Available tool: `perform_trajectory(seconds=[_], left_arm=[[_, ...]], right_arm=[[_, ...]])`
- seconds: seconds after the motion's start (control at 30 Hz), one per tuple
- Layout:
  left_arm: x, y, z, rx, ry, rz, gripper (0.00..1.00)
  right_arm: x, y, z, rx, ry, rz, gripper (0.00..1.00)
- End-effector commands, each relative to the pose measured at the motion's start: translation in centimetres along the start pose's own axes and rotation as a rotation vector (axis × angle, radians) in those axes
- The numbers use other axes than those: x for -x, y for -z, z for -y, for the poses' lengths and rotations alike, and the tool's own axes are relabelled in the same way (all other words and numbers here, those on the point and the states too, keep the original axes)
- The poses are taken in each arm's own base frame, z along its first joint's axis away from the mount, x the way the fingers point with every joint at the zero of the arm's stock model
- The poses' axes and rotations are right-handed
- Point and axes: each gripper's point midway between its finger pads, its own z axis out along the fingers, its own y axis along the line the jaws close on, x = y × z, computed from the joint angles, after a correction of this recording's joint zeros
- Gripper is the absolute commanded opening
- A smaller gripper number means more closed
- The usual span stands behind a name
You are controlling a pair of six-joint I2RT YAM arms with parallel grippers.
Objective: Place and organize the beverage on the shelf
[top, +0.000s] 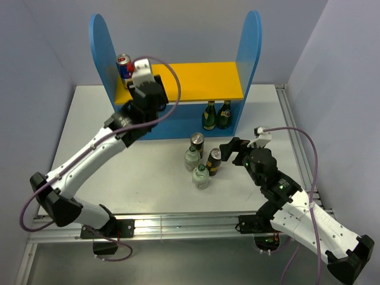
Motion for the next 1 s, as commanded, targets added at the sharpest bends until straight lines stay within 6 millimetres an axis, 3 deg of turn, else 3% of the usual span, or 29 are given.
perform_trajectory(seconds=[0.0, 0.1, 0.13, 0.23, 0.43, 0.67, 0.97], left_arm=[[6.5, -3.0, 0.8, -0.035, 0.018, 0.107, 0.0], [7.8, -5.8, 1.2, -0.017, -0.002, 0.103, 0.0], [7.3, -7.5, 0.7, 0.006, -0.022, 0.087, 0.0], [8.6, -9.3, -0.3, 0.034, -0.018, 0.098, 0.0], [6.7, -13.2, -2.3, 0.105, -0.05, 0.049, 0.0], [5.9, -13.8, -3.4, 0.13, -0.049, 0.039, 0.06], [5.0, -13.2, -3.3, 0.105, -0.065, -0.007, 0.31]], right_arm=[[0.8, 0.1, -0.7, 0.027, -0.021, 0.034, 1.0], [0.8, 0.2, -0.6, 0.025, -0.021, 0.035, 1.0], [0.8, 0.2, -0.5, 0.021, -0.022, 0.034, 1.0], [0.9, 0.3, -0.4, 0.022, -0.026, 0.04, 1.0], [0.8, 0.3, -0.5, 0.023, -0.026, 0.039, 1.0], [0.8, 0.1, -0.5, 0.021, -0.025, 0.039, 1.0], [0.6, -0.1, -0.4, 0.013, -0.022, 0.032, 1.0]])
